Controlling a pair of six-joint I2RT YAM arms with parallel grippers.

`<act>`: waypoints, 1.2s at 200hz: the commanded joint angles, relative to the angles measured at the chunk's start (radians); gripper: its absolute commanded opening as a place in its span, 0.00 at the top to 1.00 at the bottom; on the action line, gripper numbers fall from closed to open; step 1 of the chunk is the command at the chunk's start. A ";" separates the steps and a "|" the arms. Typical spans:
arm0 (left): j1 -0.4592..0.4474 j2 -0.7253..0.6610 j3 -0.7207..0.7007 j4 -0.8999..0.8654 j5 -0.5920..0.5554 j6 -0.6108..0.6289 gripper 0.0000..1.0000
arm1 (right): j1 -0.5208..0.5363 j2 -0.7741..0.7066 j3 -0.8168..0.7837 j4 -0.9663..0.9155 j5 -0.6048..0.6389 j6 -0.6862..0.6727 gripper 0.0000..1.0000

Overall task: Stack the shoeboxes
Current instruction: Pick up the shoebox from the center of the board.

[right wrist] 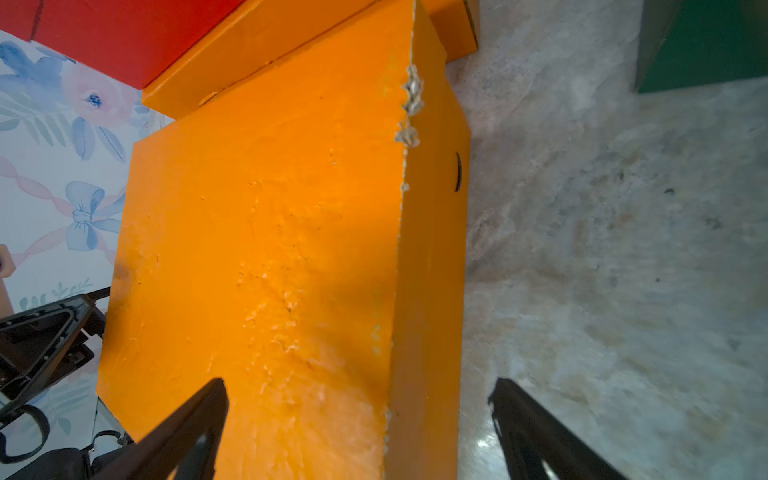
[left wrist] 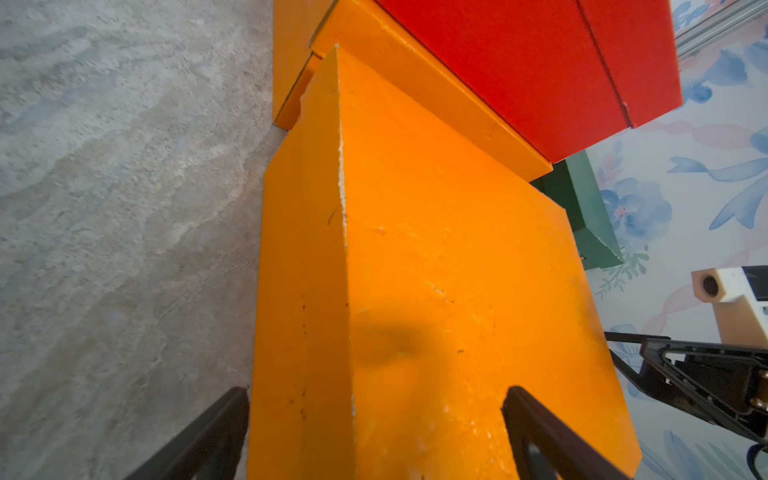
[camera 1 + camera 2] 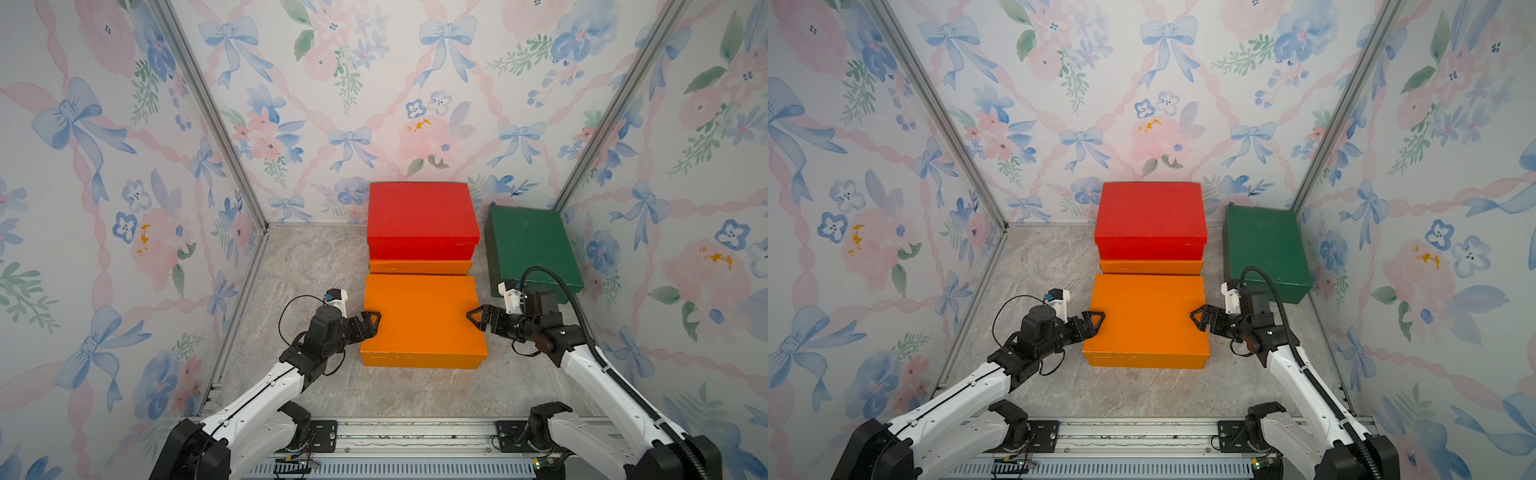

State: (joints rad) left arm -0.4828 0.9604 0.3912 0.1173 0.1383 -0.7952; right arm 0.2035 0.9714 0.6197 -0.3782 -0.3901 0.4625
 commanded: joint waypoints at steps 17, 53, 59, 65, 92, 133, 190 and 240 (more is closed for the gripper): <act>0.009 0.040 0.027 -0.007 0.048 0.036 0.02 | -0.006 -0.011 -0.040 0.077 -0.020 0.028 0.03; 0.010 0.042 0.025 -0.008 0.064 0.035 0.02 | -0.006 0.058 -0.027 0.069 -0.014 0.044 0.03; 0.011 0.044 0.025 -0.008 0.066 0.036 0.02 | -0.006 0.079 -0.021 0.066 -0.023 0.047 0.03; 0.011 0.046 0.025 -0.008 0.069 0.036 0.02 | -0.006 0.101 -0.013 0.065 -0.031 0.048 0.03; 0.011 0.065 0.023 -0.007 0.079 0.036 0.02 | -0.004 0.190 0.005 0.095 -0.073 0.072 0.03; 0.011 0.082 0.022 -0.007 0.084 0.037 0.02 | 0.025 0.247 0.021 0.146 -0.097 0.098 0.03; 0.011 0.105 0.026 0.008 0.108 0.037 0.02 | 0.080 0.314 0.040 0.163 -0.098 0.110 0.03; 0.011 0.093 0.020 0.026 0.132 0.032 0.02 | 0.099 0.298 0.051 0.149 -0.099 0.113 0.03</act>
State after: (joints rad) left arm -0.4725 1.0569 0.4023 0.1215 0.2417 -0.7845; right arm 0.2707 1.2655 0.6544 -0.1974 -0.4755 0.5709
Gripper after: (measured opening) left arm 0.979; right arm 0.984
